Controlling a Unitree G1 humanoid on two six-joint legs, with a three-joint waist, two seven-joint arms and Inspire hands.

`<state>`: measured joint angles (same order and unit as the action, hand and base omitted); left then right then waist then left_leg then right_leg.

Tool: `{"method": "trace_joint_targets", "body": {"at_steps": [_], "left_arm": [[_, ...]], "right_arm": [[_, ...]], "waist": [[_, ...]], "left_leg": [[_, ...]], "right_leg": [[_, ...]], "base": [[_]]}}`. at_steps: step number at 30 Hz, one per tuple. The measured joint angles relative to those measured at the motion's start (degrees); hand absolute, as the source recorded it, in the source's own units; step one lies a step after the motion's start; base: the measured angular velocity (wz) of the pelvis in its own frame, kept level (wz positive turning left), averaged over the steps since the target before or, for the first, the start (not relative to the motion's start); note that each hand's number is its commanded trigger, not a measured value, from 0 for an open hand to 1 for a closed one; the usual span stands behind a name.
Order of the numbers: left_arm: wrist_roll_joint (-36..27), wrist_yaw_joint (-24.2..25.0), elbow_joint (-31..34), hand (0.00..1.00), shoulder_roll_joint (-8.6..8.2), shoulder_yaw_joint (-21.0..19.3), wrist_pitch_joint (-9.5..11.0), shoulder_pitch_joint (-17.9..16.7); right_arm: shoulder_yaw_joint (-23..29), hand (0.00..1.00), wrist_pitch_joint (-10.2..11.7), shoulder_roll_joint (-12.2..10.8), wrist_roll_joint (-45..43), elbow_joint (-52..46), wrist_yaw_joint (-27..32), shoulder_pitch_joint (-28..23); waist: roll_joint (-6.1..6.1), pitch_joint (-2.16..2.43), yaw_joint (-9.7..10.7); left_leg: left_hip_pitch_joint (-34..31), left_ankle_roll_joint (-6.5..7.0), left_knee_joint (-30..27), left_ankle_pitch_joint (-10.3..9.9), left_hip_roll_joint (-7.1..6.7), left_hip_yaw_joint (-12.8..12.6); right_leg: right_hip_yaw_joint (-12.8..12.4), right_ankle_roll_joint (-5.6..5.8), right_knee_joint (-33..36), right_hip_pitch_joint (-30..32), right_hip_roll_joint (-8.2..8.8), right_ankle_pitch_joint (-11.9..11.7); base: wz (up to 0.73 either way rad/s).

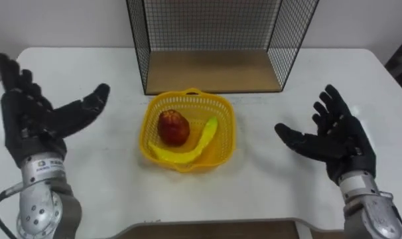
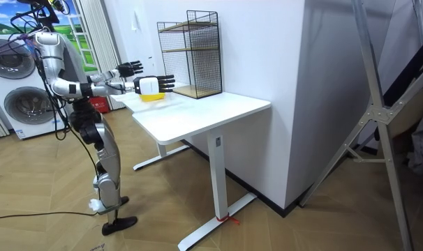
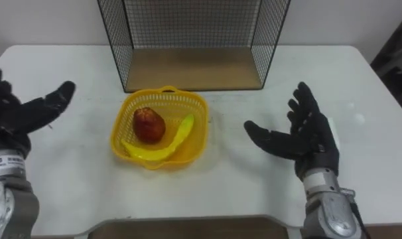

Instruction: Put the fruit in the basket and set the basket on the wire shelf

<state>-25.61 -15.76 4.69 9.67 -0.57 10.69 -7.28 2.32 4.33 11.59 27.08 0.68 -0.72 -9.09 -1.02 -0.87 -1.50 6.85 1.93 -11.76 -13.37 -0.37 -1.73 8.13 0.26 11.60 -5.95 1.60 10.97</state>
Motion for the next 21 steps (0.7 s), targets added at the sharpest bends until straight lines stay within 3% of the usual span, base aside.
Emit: {"method": "trace_joint_targets", "body": {"at_steps": [5,15,21], "left_arm": [[-4.2,3.6,-5.4,0.00,-0.32,1.9,-1.7,0.3],[-4.2,9.0,-7.7,0.00,-0.82,3.7,-5.6,0.2],[-4.2,11.7,-8.6,0.00,-1.89,3.7,-6.4,0.2]], "right_arm": [[-1.9,0.00,0.0,-1.1,5.2,1.6,-2.1,0.2],[-4.4,0.00,-0.7,-2.5,10.9,2.6,-5.0,0.3],[-4.9,0.00,-0.7,-2.9,11.7,3.6,-6.3,0.3]], "waist": [[0.00,-0.04,0.8],[0.54,-0.06,1.3],[0.55,-0.05,1.0]], "left_leg": [[-0.1,0.00,0.0,0.0,0.03,-0.1],[0.9,0.00,0.4,0.0,0.21,-0.7],[1.4,-0.01,0.4,0.0,0.37,-1.3]], "right_leg": [[-0.2,-0.02,0.0,0.1,-0.07,0.0],[-0.6,-0.02,0.0,-0.6,-0.24,0.0],[-0.7,-0.11,0.1,-0.9,-0.38,-0.1]], "base": [[0.00],[-0.02],[-0.02]]}}
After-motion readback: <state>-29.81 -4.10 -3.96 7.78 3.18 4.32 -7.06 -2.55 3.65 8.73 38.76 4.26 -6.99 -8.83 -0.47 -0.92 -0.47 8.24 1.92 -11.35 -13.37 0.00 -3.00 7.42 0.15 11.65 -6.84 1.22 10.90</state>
